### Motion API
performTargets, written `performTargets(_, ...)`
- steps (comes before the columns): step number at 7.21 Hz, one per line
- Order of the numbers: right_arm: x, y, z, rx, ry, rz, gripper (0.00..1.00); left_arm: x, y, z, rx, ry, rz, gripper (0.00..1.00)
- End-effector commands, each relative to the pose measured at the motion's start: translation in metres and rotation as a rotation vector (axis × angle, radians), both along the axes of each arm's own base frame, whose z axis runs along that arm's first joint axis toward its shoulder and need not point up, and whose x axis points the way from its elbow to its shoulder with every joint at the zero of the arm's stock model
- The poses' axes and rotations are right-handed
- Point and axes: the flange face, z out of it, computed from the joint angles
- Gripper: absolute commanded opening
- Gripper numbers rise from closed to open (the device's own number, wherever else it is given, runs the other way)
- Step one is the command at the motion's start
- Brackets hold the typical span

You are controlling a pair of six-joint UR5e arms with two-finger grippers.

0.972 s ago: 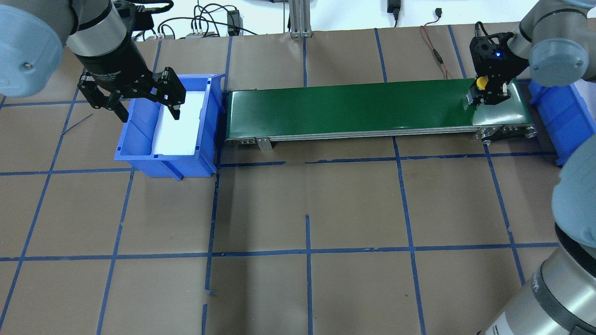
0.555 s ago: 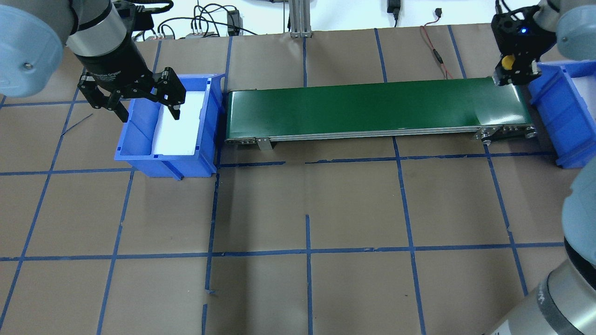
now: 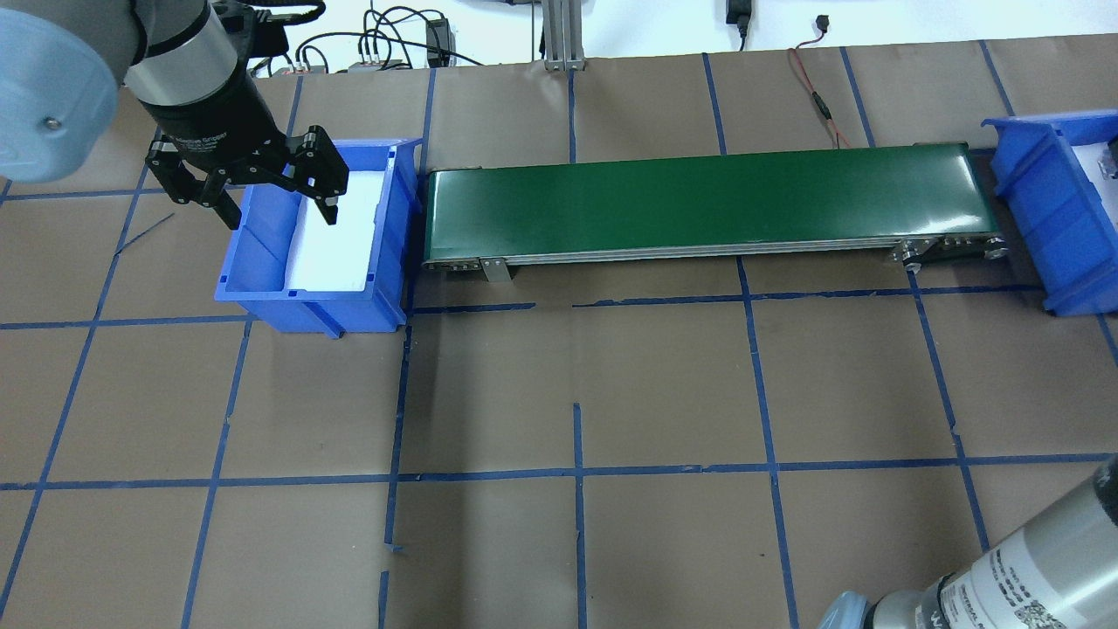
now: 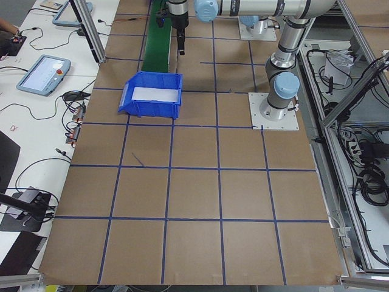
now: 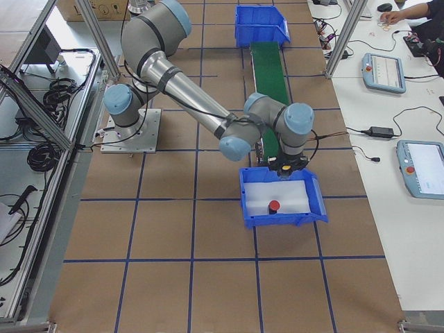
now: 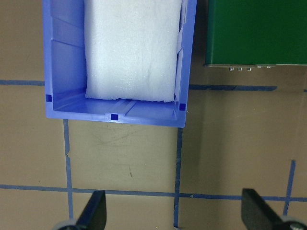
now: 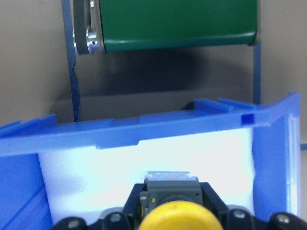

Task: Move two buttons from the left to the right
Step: 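Carry the yellow button into the far blue bin and open the right gripper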

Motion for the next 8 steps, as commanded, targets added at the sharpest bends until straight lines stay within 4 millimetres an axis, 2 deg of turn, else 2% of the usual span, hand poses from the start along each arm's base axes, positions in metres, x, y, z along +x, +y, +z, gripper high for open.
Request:
performTargets(1, -0.035, 0.008, -0.072, 0.086, -0.051, 0.007, 0.04, 0.0, 0.0, 0.0, 0.0, 0.0, 0.0, 1.0)
performTargets(3, -0.034, 0.009, -0.084, 0.104, -0.064, 0.007, 0.04, 0.0, 0.0, 0.0, 0.0, -0.003, 0.0, 1.0)
performTargets(4, -0.03, 0.013, -0.084, 0.103, -0.071, 0.006, 0.14, 0.0, 0.0, 0.0, 0.002, -0.003, -0.002, 1.0)
performTargets(5, -0.028, 0.014, -0.086, 0.106, -0.078, 0.0, 0.99, 0.0, 0.0, 0.0, 0.0, -0.003, -0.002, 1.0)
performTargets(6, -0.028, 0.015, -0.084, 0.104, -0.078, 0.0, 1.0, 0.0, 0.0, 0.0, 0.0, -0.003, -0.002, 1.0)
performTargets(7, -0.023, 0.016, -0.059, 0.085, -0.051, 0.003, 1.0, 0.0, 0.0, 0.0, 0.0, -0.003, -0.002, 1.0)
performTargets(8, -0.002, 0.022, -0.014, 0.09, -0.042, 0.012, 1.0, 0.0, 0.0, 0.0, 0.0, -0.004, -0.002, 1.0)
